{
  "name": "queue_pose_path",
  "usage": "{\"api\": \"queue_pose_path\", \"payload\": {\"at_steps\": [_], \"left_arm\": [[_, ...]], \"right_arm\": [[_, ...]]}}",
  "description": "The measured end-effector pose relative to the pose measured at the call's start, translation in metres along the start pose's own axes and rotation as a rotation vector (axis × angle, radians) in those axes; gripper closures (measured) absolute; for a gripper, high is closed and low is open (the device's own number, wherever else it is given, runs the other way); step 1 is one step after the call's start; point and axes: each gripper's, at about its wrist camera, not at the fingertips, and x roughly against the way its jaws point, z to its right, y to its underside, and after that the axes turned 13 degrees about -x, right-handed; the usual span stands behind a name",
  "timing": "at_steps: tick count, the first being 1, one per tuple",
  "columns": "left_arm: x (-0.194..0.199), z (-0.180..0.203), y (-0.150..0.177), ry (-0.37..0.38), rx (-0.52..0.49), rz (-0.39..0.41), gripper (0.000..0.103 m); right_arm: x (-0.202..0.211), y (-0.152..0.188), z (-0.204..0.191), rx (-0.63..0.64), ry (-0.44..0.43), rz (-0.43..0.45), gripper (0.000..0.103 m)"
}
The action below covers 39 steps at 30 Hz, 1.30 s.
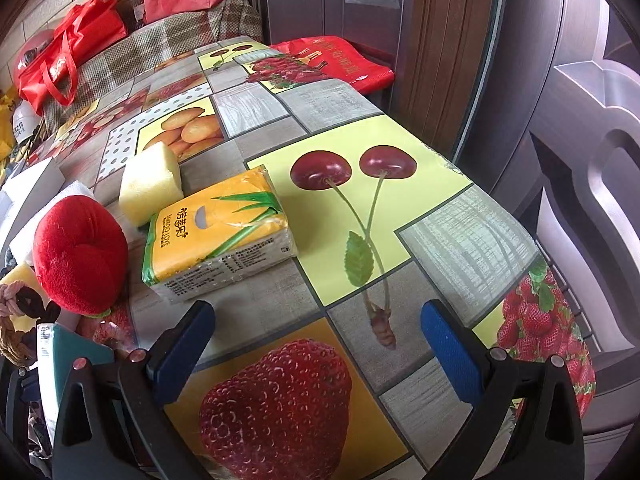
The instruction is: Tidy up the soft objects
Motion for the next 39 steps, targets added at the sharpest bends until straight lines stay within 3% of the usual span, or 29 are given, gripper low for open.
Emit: {"api": "queue_pose_path", "payload": {"at_steps": [39], "left_arm": [[0.0,-0.0001,0.0,0.0,0.0,0.0,0.001]], "right_arm": [[0.0008,0.0005,0.0004,-0.008,-0.014,0.001,0.0]]}}
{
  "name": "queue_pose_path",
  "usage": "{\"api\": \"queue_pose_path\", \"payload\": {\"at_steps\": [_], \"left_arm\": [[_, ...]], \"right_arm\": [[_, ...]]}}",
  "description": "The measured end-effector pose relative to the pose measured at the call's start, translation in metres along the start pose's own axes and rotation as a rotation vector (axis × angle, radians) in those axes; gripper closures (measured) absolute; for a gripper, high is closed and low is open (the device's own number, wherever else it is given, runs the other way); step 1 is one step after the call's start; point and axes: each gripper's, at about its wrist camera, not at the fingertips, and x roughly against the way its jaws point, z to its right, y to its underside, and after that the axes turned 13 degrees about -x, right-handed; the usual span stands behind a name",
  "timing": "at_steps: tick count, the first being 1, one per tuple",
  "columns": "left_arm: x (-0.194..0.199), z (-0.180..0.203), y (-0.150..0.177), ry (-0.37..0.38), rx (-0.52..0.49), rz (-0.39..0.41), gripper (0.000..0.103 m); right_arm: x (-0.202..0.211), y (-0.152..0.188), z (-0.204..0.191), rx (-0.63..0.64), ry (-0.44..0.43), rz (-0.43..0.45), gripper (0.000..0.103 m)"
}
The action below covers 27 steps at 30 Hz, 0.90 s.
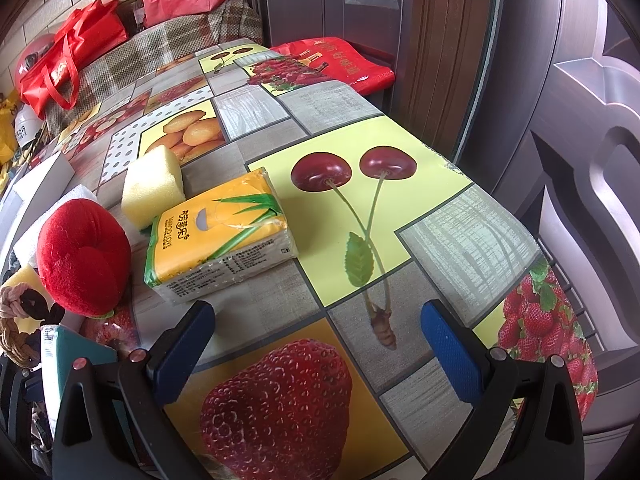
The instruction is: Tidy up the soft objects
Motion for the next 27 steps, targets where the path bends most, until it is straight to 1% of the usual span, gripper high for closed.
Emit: {"api": "queue_pose_path", "payload": {"at_steps": [20,23,27], "left_arm": [[-0.001,0.001,-0.001,-0.001,-0.001,0.0,0.001],[-0.003,0.004,-0.005,-0.001,-0.008,0.0,0.001],[0.002,0.01,-0.006,0.029,-0.032,0.024,0.001]], "right_arm": [[-0.001,0.0,-0.001,0.011,0.009,-0.003,0.0],[-0.001,0.0,-0.001,0.011,0.009,-0.003,0.0],[0.0,0.0,-0.002,0.013,0.011,-0.003,0.0]]}}
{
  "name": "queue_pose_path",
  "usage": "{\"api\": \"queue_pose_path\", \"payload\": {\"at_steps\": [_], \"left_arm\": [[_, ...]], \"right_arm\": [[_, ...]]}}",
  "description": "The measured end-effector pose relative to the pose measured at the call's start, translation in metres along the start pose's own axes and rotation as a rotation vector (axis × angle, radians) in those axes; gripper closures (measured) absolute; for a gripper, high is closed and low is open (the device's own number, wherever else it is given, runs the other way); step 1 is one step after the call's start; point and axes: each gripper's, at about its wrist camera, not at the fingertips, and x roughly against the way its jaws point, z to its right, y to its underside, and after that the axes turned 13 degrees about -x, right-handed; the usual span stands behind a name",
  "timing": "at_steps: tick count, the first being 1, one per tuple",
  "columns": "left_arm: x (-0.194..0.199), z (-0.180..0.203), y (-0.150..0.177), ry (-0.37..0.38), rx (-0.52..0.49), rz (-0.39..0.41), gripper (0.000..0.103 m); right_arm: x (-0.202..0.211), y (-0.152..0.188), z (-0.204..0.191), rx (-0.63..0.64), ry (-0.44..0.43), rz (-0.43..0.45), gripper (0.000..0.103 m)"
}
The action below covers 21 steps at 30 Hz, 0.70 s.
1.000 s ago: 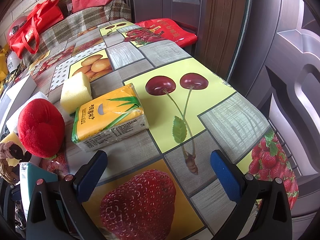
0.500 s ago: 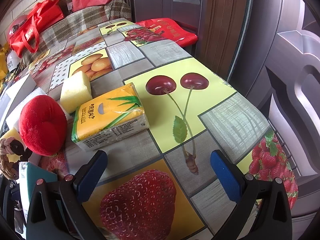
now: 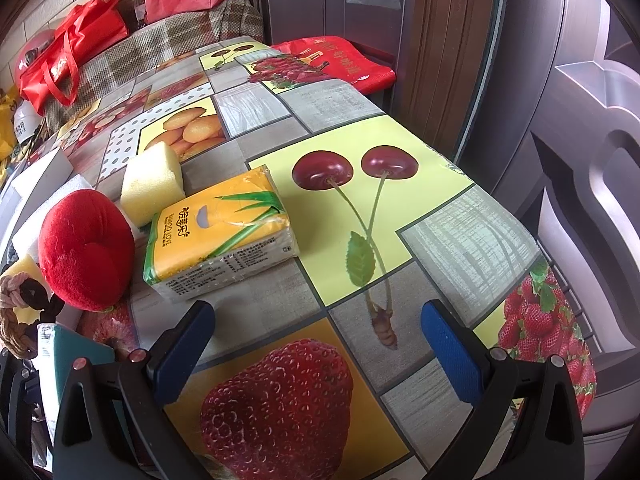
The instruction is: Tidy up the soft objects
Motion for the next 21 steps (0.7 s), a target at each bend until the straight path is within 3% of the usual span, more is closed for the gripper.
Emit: {"api": "queue_pose_path", "payload": {"at_steps": [4,6,9,11,12,16,21], "left_arm": [[0.044,0.006,0.002,0.001,-0.014,0.166,0.001],[0.075,0.002,0.005,-0.043,0.002,0.251,0.001],[0.129,-0.024,0.023,-0.101,0.095,0.389,0.0],[0.163,-0.048,0.047,-0.089,0.164,0.493,0.0],[0.175,-0.059,0.059,-0.111,0.195,0.507,0.0],[0.185,-0.09,0.104,-0.189,0.286,0.378,0.0],[0.158,-0.072,0.132,-0.121,0.289,0.249,0.0]], "right_arm": [[0.001,-0.001,0.001,-0.003,-0.006,0.0,0.0],[0.0,-0.001,0.001,-0.004,-0.007,0.0,0.0],[0.0,-0.001,0.001,-0.004,-0.008,0.0,0.0],[0.001,-0.001,0.001,-0.005,-0.009,0.0,0.0],[0.001,-0.001,0.001,-0.004,-0.009,0.0,0.0],[0.001,-0.001,0.002,-0.004,-0.008,0.0,0.0],[0.001,-0.001,0.002,-0.004,-0.009,0.0,0.0]]}}
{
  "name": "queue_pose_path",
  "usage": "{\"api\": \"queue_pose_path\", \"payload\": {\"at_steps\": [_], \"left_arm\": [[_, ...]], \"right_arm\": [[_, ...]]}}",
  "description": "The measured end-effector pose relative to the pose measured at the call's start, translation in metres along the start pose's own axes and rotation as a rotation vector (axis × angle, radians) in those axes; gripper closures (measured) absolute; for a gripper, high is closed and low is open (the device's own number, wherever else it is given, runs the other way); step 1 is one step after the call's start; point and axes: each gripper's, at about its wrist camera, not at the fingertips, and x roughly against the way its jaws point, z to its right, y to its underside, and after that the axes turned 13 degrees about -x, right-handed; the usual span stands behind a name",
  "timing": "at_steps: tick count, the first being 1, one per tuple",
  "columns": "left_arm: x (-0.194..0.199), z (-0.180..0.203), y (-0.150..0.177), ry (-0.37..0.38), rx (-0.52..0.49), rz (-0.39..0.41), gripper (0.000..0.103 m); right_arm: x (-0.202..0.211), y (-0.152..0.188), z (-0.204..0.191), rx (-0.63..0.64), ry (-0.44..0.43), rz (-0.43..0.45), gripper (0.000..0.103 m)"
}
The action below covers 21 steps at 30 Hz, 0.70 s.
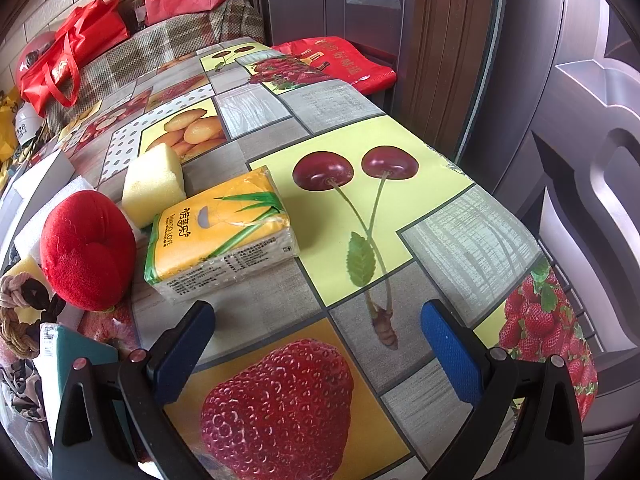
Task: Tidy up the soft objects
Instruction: 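Grasp the white folded cloth from the pile with the left gripper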
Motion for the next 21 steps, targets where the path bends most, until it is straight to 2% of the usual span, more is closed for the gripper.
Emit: {"api": "queue_pose_path", "payload": {"at_steps": [7,11,13,15,16,19,21], "left_arm": [[-0.048,0.037,0.005,-0.033,-0.115,-0.137,0.0],[-0.069,0.043,0.005,-0.069,-0.131,-0.202,0.0],[-0.076,0.041,0.006,-0.059,-0.123,-0.225,0.0],[-0.078,0.04,0.007,-0.035,-0.121,-0.237,0.013],[-0.08,0.04,0.008,-0.019,-0.123,-0.249,0.033],[-0.074,0.044,0.009,0.001,-0.146,-0.226,0.038],[-0.068,0.046,0.009,-0.01,-0.16,-0.209,0.038]], "right_arm": [[0.0,0.0,0.001,-0.003,-0.005,0.001,0.0],[0.0,0.0,0.001,-0.003,-0.006,0.0,0.0],[0.0,0.0,0.001,-0.004,-0.008,0.001,0.0],[0.0,0.0,0.001,-0.005,-0.01,0.001,0.0],[0.0,0.0,0.001,-0.005,-0.01,0.001,0.0],[0.001,0.0,0.002,-0.011,-0.018,0.003,0.0],[0.008,-0.001,0.01,-0.047,-0.072,0.023,0.0]]}}
